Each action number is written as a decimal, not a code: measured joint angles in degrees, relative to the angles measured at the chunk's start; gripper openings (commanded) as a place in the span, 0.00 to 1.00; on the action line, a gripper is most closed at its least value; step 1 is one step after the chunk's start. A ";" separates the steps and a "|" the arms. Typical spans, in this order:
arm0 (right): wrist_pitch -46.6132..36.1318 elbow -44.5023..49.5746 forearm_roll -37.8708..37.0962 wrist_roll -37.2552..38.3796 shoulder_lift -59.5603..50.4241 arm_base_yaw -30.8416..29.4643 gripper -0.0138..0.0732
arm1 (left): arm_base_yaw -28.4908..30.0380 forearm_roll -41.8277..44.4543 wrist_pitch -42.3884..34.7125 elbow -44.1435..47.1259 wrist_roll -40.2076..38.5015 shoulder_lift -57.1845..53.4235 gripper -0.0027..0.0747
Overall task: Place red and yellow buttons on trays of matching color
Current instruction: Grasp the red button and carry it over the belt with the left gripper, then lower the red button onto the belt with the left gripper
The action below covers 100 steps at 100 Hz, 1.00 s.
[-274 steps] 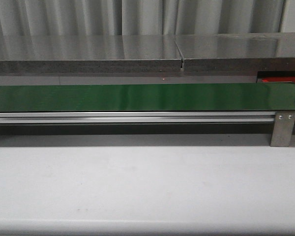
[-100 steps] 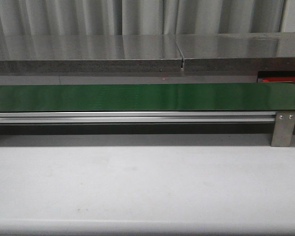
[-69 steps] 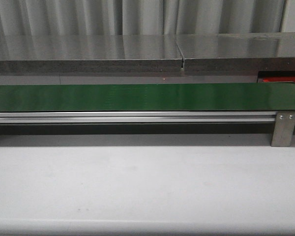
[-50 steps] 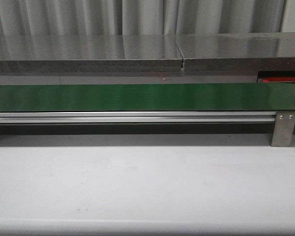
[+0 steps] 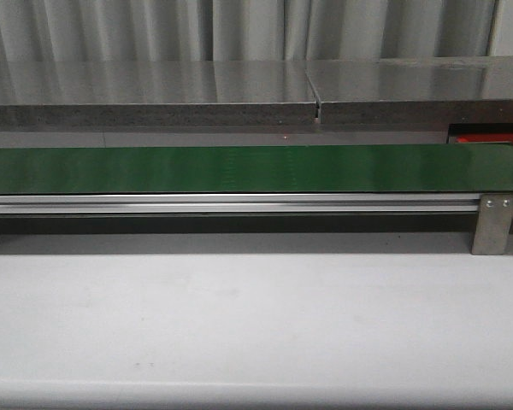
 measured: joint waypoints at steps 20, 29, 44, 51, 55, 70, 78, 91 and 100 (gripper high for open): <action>0.00 0.00 0.00 0.00 0.00 0.00 0.08 | -0.66 -0.10 4.97 -4.32 0.00 -4.98 0.01; 0.00 0.00 0.00 0.00 0.00 0.00 0.08 | -1.93 -0.10 7.34 -7.40 0.00 -4.98 0.01; 0.00 0.00 0.00 0.00 0.00 0.00 0.08 | -5.20 0.12 10.89 -12.57 0.00 -3.11 0.01; 0.00 0.00 0.00 0.00 0.00 0.00 0.08 | -6.87 0.12 12.51 -14.25 0.00 -1.36 0.01; 0.00 0.00 0.00 0.00 0.00 0.00 0.08 | -7.77 0.23 13.53 -15.19 0.00 -0.37 0.01; 0.00 0.00 0.00 0.00 0.00 0.00 0.08 | -10.77 0.57 14.59 -17.24 0.00 3.69 0.01; 0.00 0.00 0.00 0.00 0.00 0.00 0.08 | -12.11 0.65 14.59 -17.73 0.00 4.81 0.01; 0.00 0.00 0.00 0.00 0.00 0.00 0.08 | -13.97 0.65 14.47 -18.27 0.00 6.69 0.01; 0.00 0.00 0.00 0.00 0.00 0.00 0.08 | -14.61 0.65 14.47 -18.35 0.00 7.54 0.01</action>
